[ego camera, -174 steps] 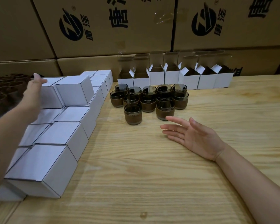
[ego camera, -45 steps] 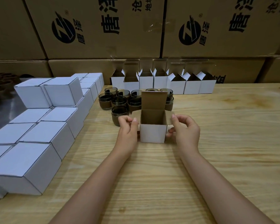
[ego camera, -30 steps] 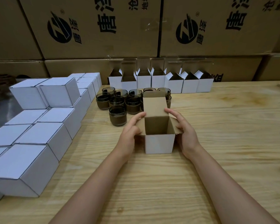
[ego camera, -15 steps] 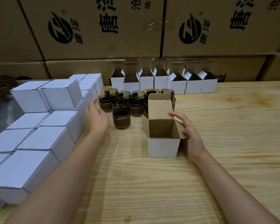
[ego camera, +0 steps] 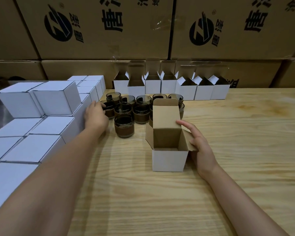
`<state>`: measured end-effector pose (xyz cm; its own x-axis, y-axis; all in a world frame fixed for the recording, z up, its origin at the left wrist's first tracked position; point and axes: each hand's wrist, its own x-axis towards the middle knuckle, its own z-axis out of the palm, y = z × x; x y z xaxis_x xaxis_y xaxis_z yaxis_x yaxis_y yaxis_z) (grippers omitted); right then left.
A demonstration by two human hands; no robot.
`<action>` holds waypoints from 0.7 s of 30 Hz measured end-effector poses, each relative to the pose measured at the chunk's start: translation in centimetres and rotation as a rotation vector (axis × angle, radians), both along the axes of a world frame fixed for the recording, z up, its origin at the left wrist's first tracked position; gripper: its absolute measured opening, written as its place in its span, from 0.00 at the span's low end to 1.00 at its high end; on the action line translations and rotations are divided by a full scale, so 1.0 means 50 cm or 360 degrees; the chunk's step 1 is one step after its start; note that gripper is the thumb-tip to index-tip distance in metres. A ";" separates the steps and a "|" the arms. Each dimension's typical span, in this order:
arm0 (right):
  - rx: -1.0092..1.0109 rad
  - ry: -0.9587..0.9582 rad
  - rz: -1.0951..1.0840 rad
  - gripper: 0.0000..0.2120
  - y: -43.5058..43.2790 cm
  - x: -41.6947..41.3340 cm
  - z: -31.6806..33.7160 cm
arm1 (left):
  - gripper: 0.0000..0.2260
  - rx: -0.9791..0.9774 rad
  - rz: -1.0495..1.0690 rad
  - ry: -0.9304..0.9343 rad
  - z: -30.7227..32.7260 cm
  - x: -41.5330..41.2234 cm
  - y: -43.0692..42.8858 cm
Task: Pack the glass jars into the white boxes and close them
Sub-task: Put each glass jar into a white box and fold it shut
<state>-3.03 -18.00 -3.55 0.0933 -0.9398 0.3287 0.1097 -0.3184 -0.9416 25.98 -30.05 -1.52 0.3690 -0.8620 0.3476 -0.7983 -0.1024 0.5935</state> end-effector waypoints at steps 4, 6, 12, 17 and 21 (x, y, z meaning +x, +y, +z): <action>0.0026 -0.0005 -0.0002 0.27 0.001 0.001 0.000 | 0.07 -0.0039 -0.0009 0.0075 0.007 0.000 0.013; 0.0030 0.0008 -0.0013 0.26 0.003 0.000 0.001 | 0.04 -0.0001 -0.0068 0.0258 0.009 0.001 0.024; 0.0033 0.0030 -0.0013 0.26 0.004 0.001 0.003 | 0.11 0.0073 -0.0058 0.0396 0.027 0.003 0.068; 0.0047 0.0037 -0.0019 0.26 0.005 0.000 0.003 | 0.12 0.0126 -0.0124 0.0486 0.038 0.001 0.093; 0.0073 0.0030 -0.0017 0.26 0.006 0.000 0.004 | 0.08 0.0242 -0.0240 0.0384 0.040 0.001 0.103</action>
